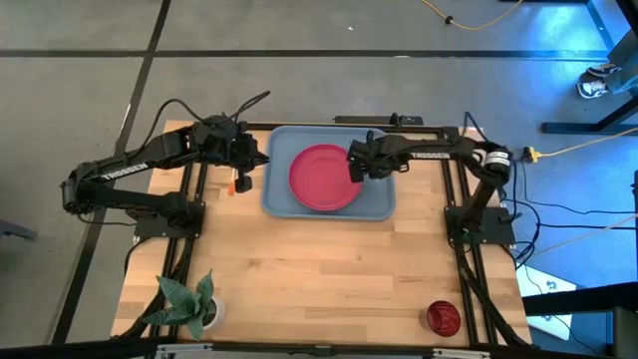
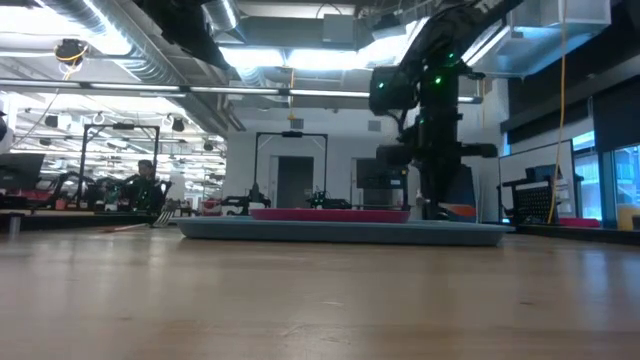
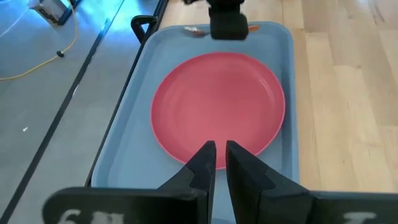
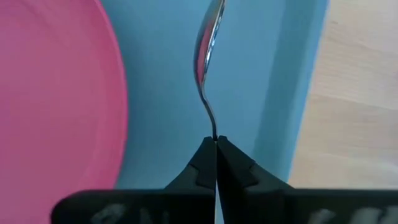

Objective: Pick and place plate/cup/fork/spoon on tray
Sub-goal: Put the orange spoon on the blue serving tray at the right of the pink plate

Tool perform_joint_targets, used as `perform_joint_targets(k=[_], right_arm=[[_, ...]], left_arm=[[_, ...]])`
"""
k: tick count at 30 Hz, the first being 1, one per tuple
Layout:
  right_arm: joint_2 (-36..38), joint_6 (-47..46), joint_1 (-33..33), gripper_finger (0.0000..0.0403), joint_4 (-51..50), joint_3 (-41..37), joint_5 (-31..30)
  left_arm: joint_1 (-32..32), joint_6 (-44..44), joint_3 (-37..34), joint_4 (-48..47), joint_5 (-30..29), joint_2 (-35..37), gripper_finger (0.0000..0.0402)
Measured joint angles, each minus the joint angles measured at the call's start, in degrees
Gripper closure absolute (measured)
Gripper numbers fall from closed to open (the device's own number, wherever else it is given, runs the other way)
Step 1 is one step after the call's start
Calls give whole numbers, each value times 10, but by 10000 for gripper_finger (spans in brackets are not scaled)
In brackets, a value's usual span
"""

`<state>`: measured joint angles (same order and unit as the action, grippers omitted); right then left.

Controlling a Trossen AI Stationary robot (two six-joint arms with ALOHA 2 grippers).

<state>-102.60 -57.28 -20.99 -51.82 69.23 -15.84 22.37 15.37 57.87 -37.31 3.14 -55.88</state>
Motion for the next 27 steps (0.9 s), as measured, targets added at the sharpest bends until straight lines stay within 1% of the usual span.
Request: perform_joint_targets(k=[8,13,19,23,27], right_arm=[[-82,69,-7,402,-3,62,-11],[-127,86,-6,403,-40,99,-36],[-132,81,-5,403,-73,102,-65],[-132,79,3,403,-67,101,-88],[-132,71,13,403,-59,92,-92]], left_arm=[[0,-2,0,0,10,0,372],[0,-3,0,0,10,0,372],[0,-3,0,0,10,0,372],[0,-2,0,0,10,0,372],[0,-2,0,0,10,0,372]])
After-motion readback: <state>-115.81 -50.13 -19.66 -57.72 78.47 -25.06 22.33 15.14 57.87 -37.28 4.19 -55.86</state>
